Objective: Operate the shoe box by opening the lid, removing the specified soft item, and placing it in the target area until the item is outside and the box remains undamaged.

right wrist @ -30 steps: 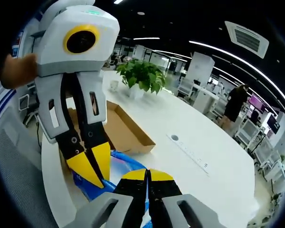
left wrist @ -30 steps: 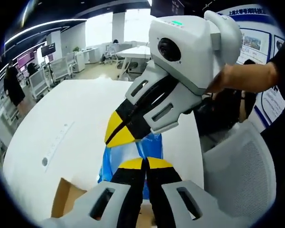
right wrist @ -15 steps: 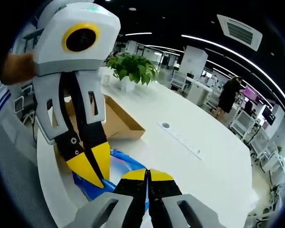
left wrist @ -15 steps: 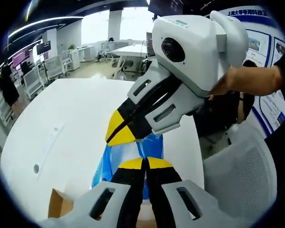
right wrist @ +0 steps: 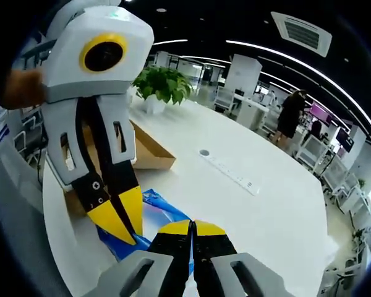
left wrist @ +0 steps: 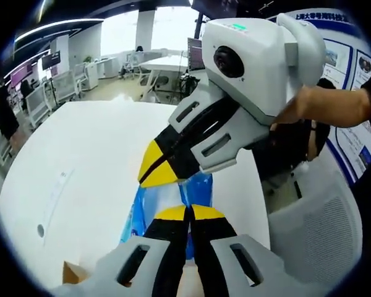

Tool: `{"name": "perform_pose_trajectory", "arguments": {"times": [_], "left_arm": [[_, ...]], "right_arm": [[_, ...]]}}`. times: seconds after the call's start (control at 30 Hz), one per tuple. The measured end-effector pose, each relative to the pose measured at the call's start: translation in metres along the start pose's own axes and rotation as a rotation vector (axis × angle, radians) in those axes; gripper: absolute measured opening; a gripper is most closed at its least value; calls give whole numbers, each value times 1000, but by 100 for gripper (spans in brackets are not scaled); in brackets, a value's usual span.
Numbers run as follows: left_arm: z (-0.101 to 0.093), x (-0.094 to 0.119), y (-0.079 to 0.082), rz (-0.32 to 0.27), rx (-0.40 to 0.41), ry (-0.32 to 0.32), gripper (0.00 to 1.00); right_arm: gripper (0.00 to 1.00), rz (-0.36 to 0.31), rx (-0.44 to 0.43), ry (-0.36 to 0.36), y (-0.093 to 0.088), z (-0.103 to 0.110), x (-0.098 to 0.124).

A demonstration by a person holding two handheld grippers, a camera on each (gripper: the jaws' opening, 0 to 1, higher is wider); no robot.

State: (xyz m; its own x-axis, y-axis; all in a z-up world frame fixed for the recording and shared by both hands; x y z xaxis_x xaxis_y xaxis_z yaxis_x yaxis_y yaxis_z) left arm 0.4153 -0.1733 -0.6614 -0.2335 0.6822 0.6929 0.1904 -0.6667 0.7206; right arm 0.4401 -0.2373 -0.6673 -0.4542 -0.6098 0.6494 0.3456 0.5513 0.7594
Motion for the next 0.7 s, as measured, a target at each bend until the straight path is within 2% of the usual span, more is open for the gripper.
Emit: {"name": "perform_pose_trajectory", "arguments": {"times": [0.37, 0.7], "left_arm": [[2, -29, 11, 12, -10, -28, 0], [1, -60, 30, 4, -3, -57, 0]], "right_arm": [[0, -8, -72, -33, -19, -16, 8], [0, -11, -136, -68, -41, -38, 17]]}}
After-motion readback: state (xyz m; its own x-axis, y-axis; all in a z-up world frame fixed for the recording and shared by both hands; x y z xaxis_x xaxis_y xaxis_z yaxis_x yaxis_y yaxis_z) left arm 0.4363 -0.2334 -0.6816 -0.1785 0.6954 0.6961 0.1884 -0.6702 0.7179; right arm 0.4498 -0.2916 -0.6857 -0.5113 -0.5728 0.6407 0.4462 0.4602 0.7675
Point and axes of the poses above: the point that each gripper's makers call its tool centre point, and the gripper's own axes: x roughly backward along the fingers, z roughly to its left, y roughly out of its top, the point moved 5 cm from there along x, roughly backward along the fingers, and after that the axes turned 15 degrees about y, right-handed, at the moved point
